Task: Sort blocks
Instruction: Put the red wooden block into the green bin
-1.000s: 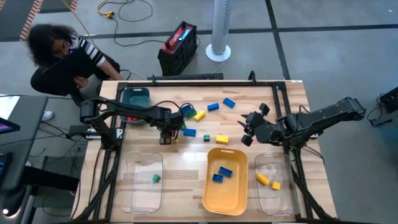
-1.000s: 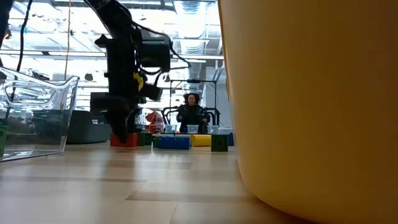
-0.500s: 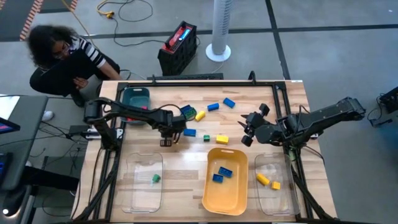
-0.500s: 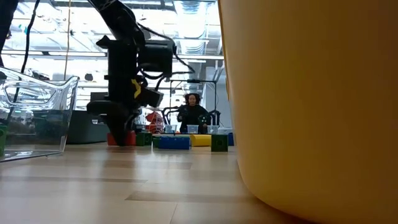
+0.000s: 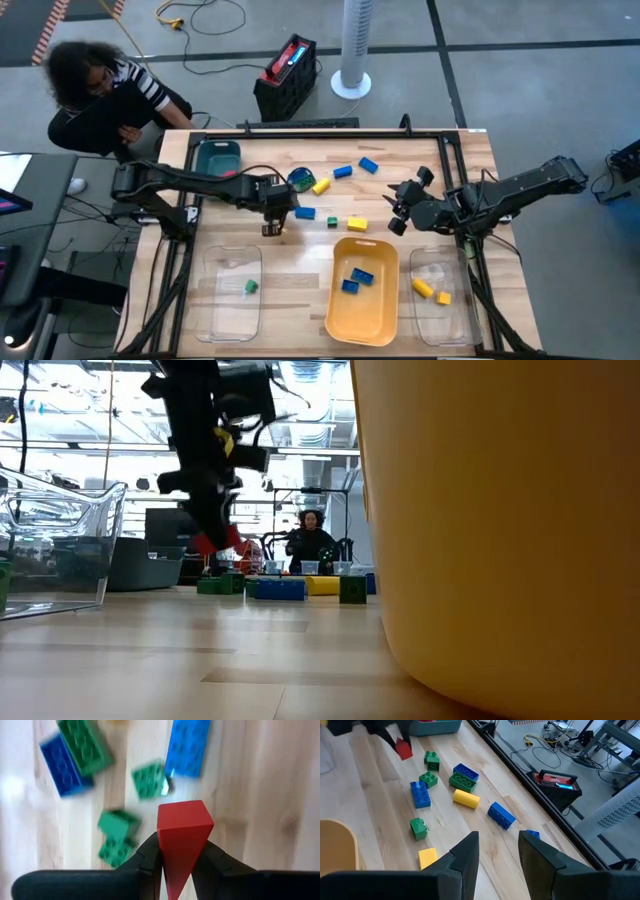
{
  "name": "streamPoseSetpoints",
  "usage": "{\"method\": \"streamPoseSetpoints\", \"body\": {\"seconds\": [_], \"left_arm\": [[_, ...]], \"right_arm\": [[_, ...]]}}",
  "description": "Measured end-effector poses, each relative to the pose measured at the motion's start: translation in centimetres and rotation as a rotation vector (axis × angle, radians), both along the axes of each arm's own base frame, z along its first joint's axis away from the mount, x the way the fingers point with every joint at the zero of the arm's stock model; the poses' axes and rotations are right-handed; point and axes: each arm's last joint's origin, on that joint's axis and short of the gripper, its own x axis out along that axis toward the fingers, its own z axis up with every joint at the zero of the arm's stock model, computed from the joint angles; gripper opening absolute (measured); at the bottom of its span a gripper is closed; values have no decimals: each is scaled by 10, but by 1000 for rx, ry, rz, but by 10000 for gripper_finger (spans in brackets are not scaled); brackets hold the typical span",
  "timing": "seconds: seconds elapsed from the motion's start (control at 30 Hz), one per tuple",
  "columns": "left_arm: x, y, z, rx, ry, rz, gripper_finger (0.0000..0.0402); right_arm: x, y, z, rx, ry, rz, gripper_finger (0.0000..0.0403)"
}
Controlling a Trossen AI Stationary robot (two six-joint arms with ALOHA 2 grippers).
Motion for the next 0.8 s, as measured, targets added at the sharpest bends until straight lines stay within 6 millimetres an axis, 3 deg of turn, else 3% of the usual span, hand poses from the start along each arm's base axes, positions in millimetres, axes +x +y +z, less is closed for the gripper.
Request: {"method": "streamPoseSetpoints", "body": {"seconds": [0.3, 0.8], "left_arm": [[19, -29, 21, 5, -286, -90, 65], [24, -79, 29, 12, -431, -171, 66]], "right_arm": [[1, -1, 1, 10, -16, -12, 152], [0, -1, 0, 14, -14, -16, 152]]}}
